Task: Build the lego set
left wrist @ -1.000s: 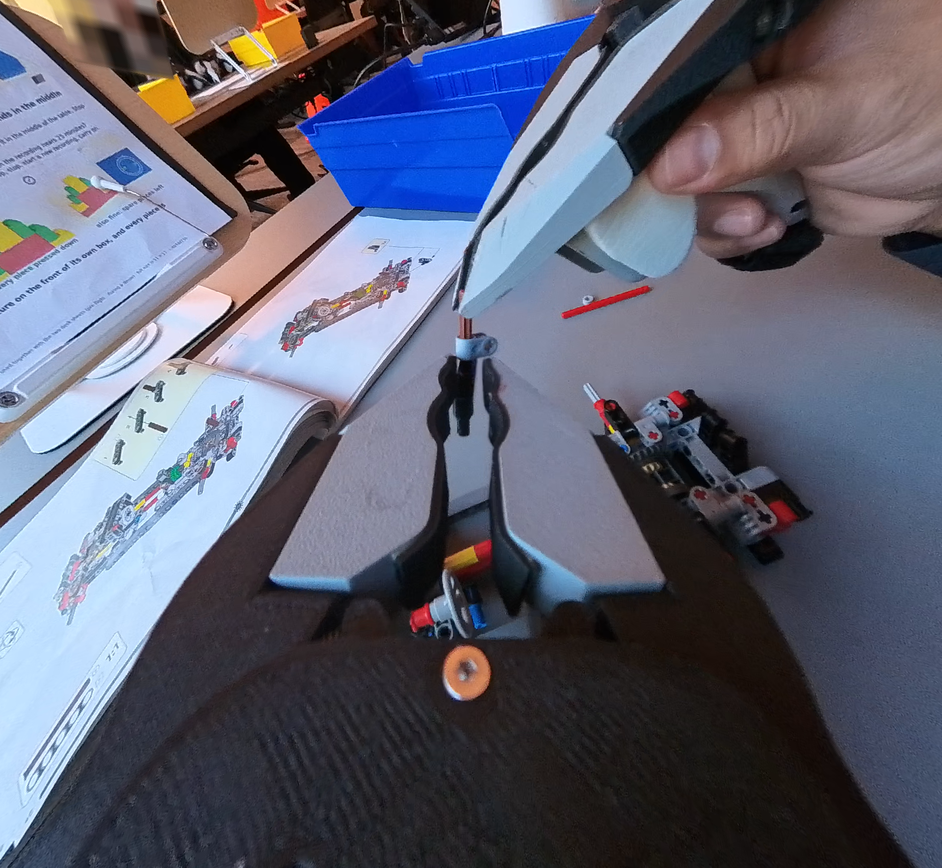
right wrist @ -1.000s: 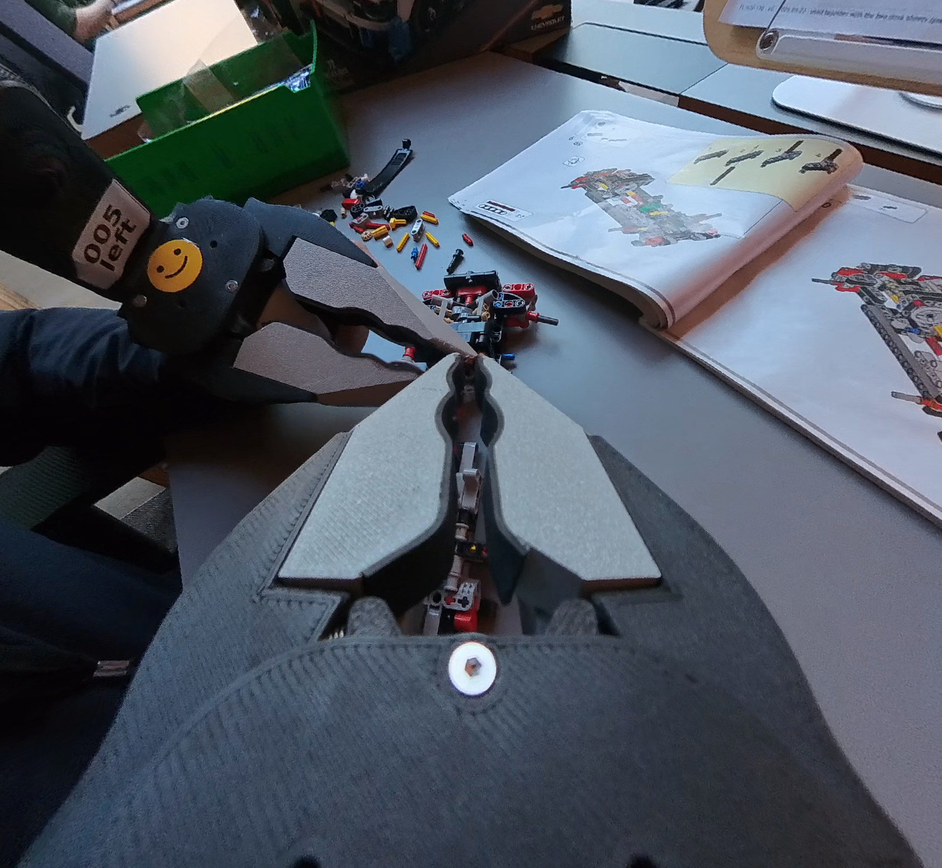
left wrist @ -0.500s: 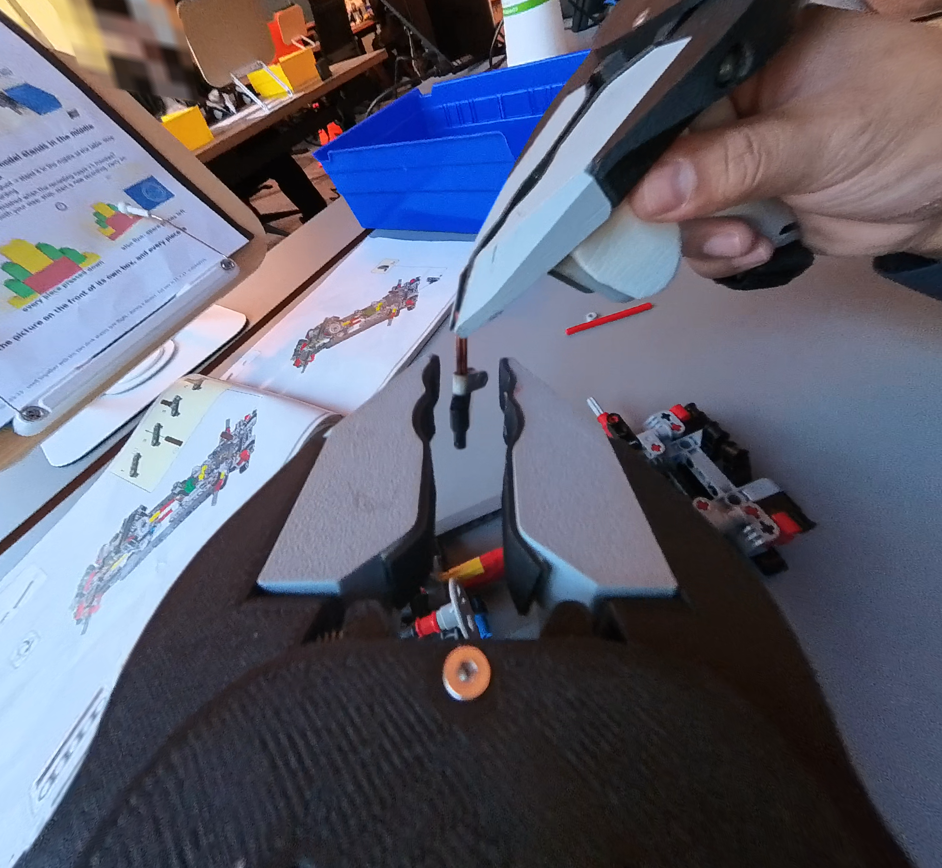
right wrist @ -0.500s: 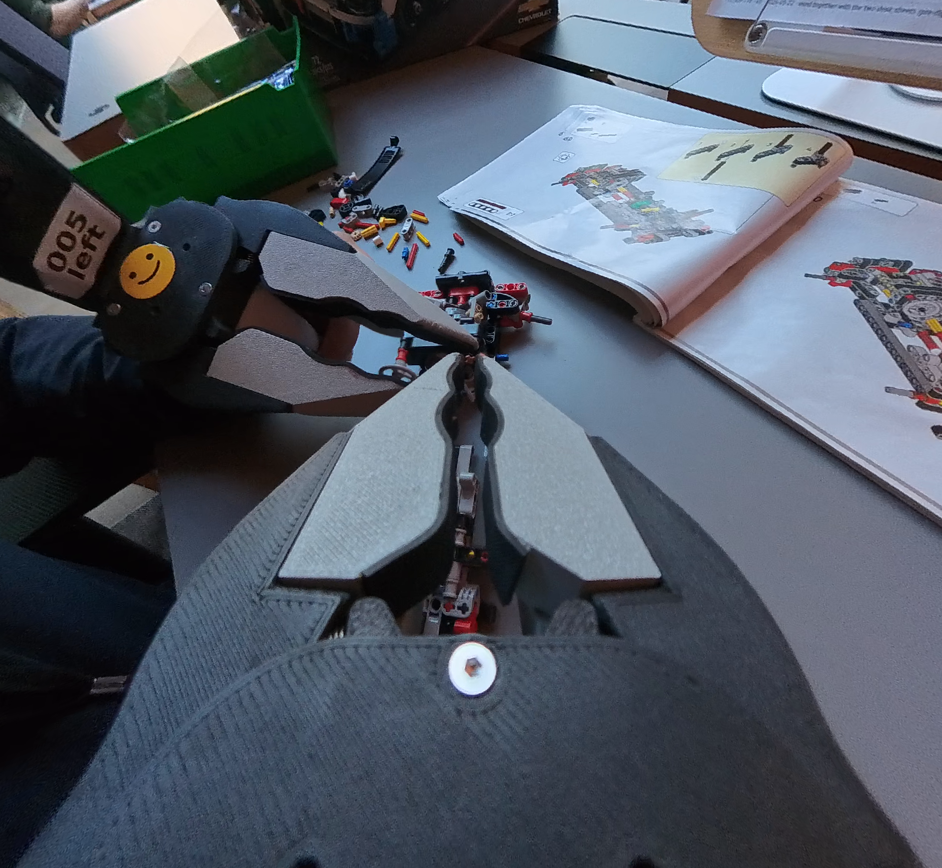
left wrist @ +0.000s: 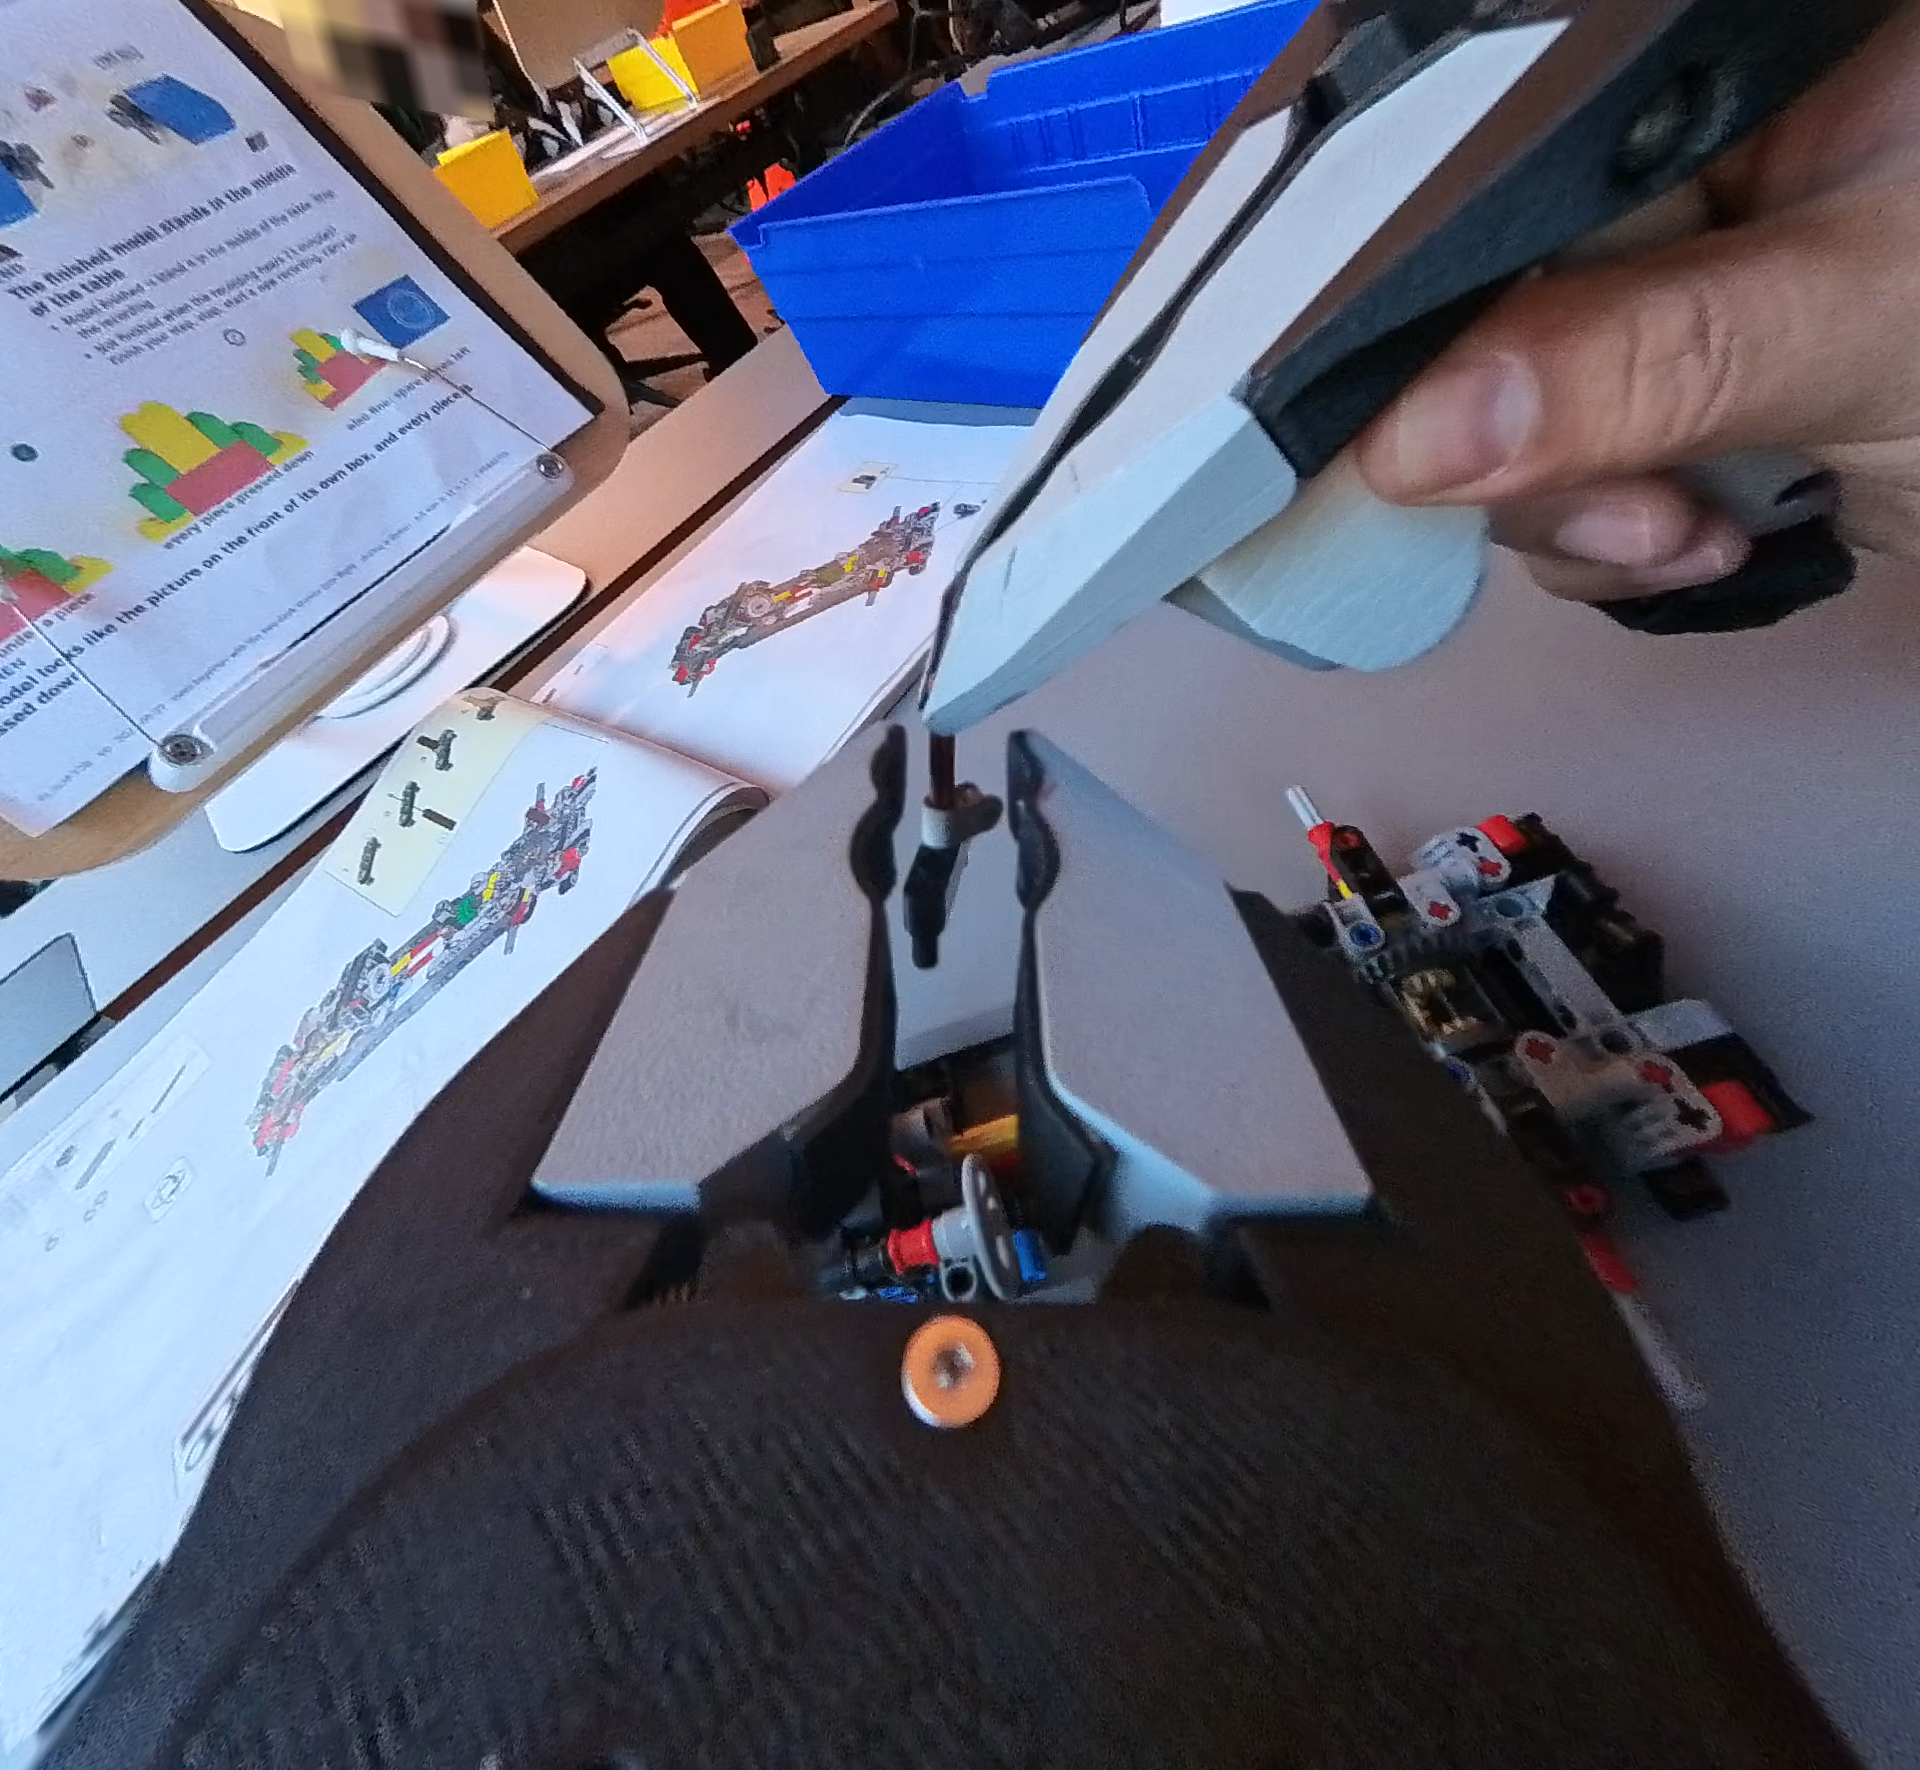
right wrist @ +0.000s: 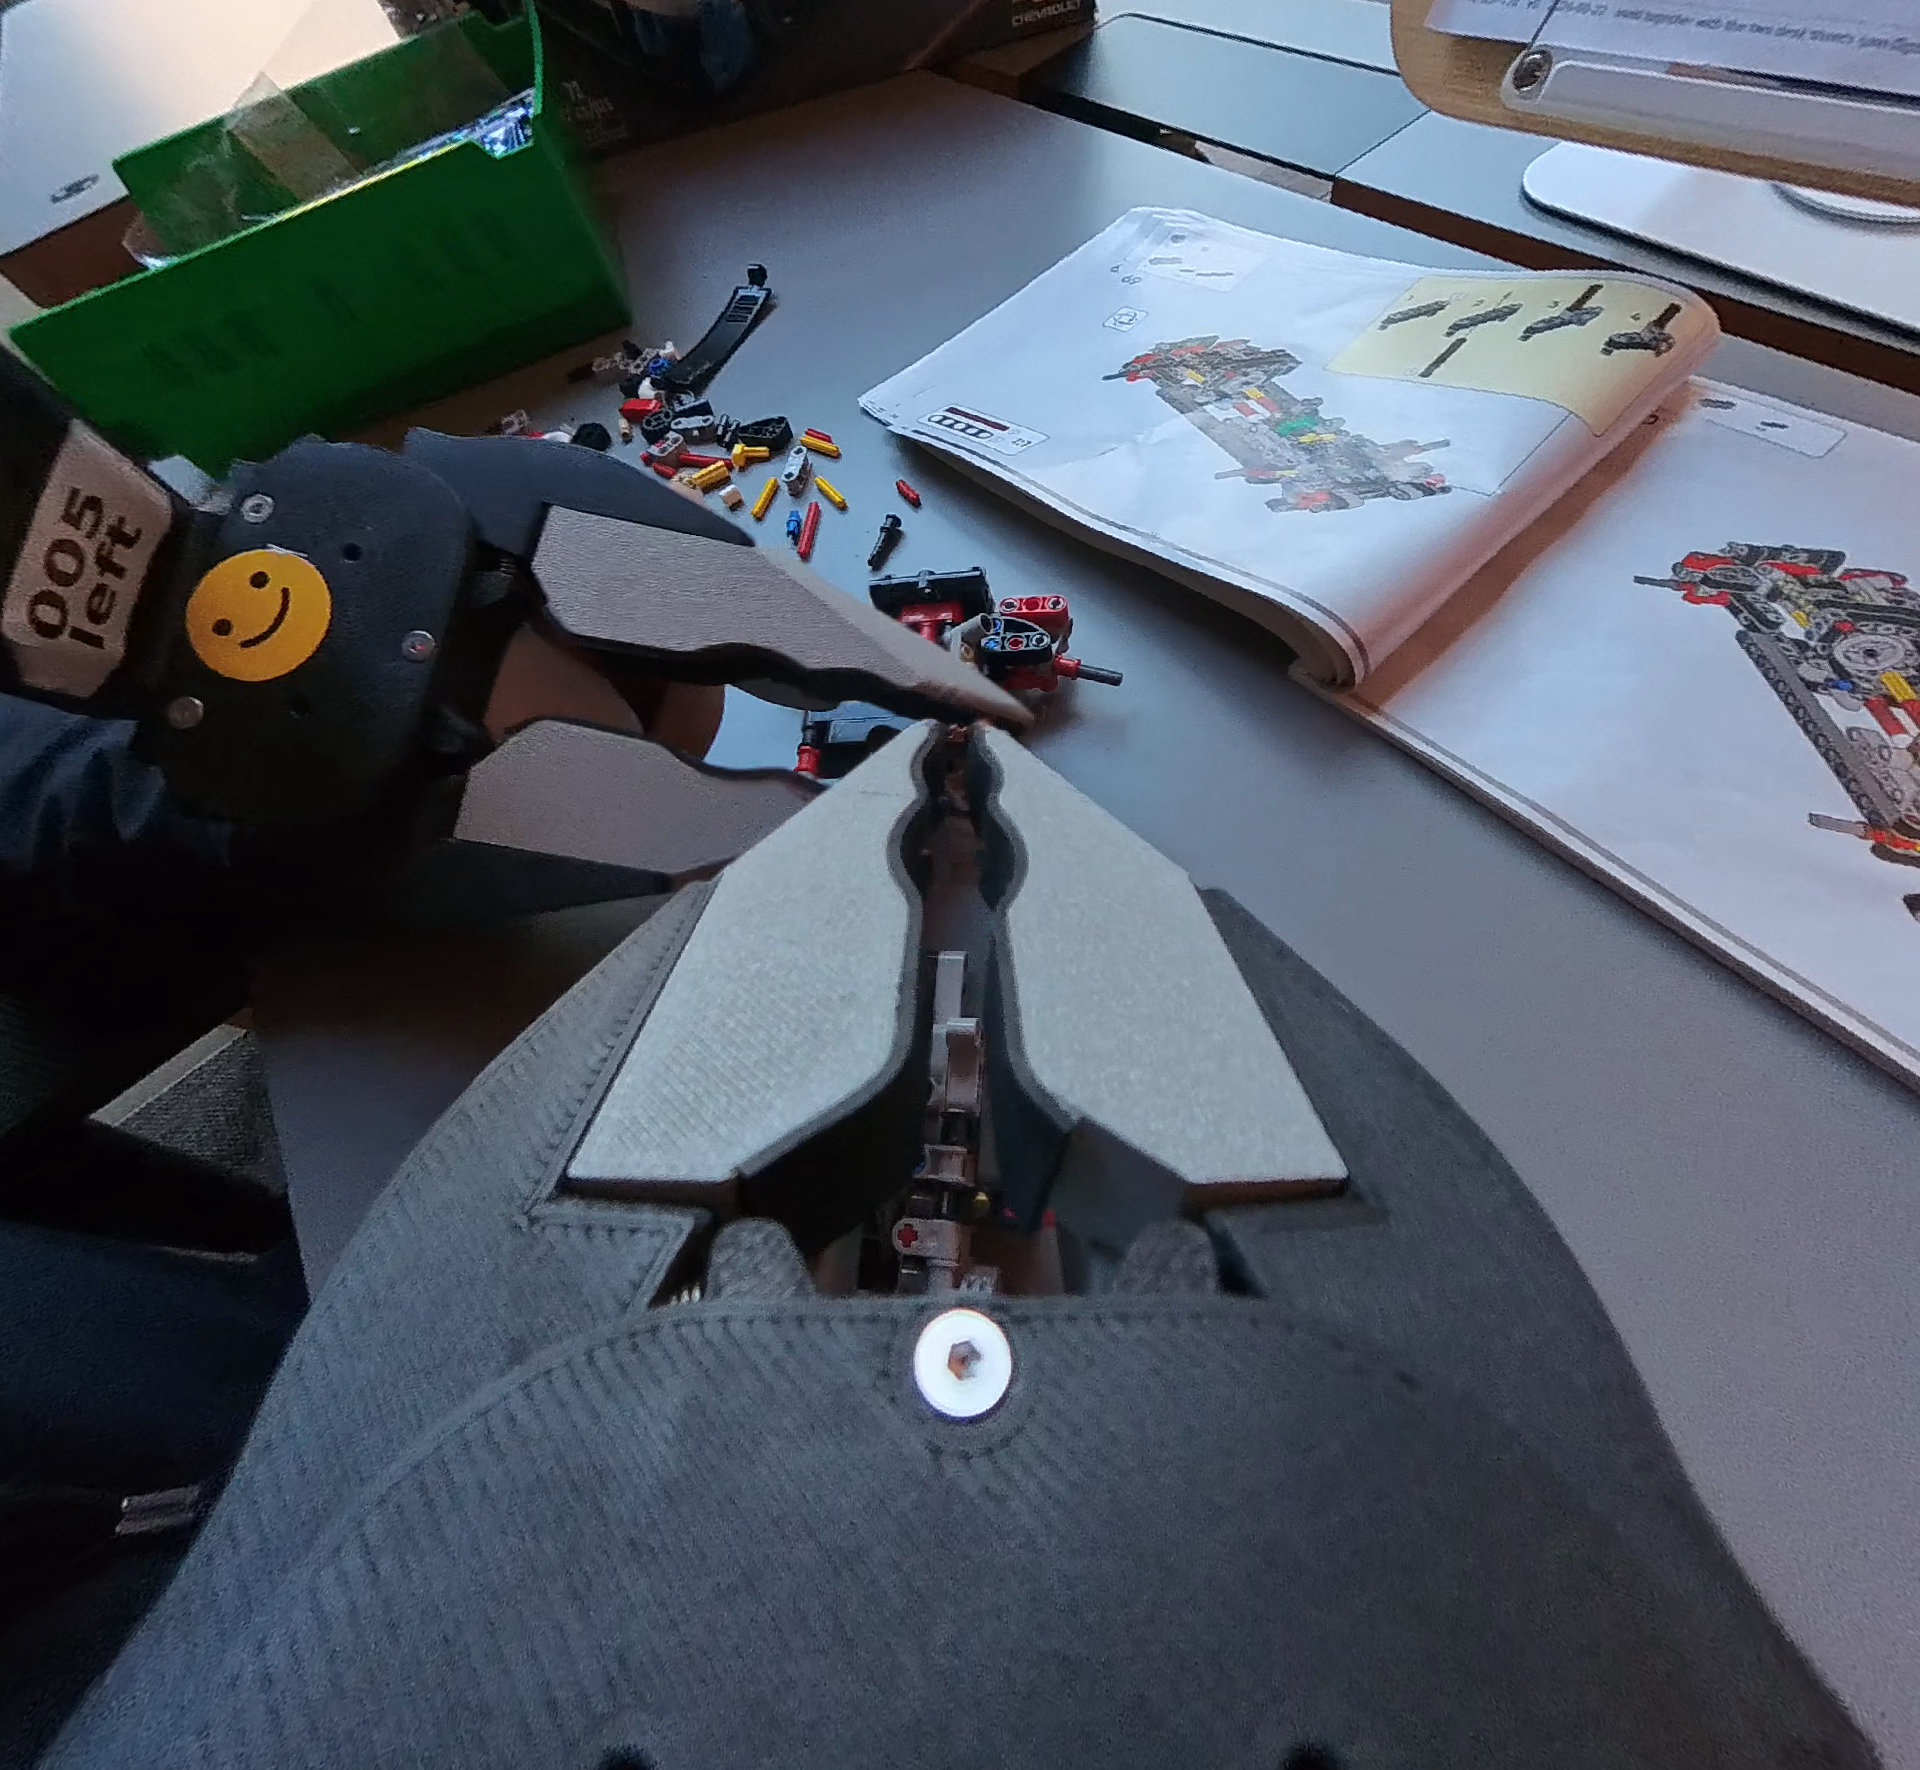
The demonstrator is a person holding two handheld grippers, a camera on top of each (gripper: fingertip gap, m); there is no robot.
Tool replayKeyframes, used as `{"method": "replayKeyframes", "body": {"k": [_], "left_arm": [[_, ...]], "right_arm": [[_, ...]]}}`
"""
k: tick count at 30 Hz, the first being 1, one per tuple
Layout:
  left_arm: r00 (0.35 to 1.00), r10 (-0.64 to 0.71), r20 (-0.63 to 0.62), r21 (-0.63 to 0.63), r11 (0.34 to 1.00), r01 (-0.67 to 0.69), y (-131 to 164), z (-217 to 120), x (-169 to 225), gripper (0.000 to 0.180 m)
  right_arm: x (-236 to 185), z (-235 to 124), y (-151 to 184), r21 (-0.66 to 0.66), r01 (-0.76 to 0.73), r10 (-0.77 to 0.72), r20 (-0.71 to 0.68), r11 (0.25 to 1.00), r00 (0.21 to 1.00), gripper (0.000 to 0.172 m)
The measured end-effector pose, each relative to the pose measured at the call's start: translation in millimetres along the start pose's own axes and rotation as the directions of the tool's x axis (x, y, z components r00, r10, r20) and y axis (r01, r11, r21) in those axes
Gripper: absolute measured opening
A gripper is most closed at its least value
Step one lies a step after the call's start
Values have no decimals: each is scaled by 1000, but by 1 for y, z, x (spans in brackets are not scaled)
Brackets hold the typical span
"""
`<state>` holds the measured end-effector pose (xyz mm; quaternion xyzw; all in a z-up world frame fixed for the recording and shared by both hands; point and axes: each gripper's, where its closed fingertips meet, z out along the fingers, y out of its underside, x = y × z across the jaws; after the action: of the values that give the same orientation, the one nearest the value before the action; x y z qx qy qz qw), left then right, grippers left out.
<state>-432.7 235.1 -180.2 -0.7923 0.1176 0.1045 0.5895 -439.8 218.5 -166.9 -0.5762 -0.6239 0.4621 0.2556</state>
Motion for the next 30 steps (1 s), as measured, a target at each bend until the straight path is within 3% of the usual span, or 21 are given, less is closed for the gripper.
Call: {"method": "replayKeyframes", "body": {"k": [7,18,23,30], "left_arm": [[1000,-10,-9,4,1000,10,0,0,0,15],[1000,-2,-15,-10,1000,2,2,4,5,34],[1000,-4,-15,-6,1000,4,3,3,2,14],[998,-22,-57,12,1000,23,-1,0,6,14]], "right_arm": [[6,-4,1,-1,-15,15,-22,1000,1000,0],[5,-5,1,4,-21,21,-14,1000,1000,0],[4,-2,-1,-2,8,-8,-28,1000,1000,1],[9,-8,-1,-4,17,-17,-33,1000,999,0]]}}
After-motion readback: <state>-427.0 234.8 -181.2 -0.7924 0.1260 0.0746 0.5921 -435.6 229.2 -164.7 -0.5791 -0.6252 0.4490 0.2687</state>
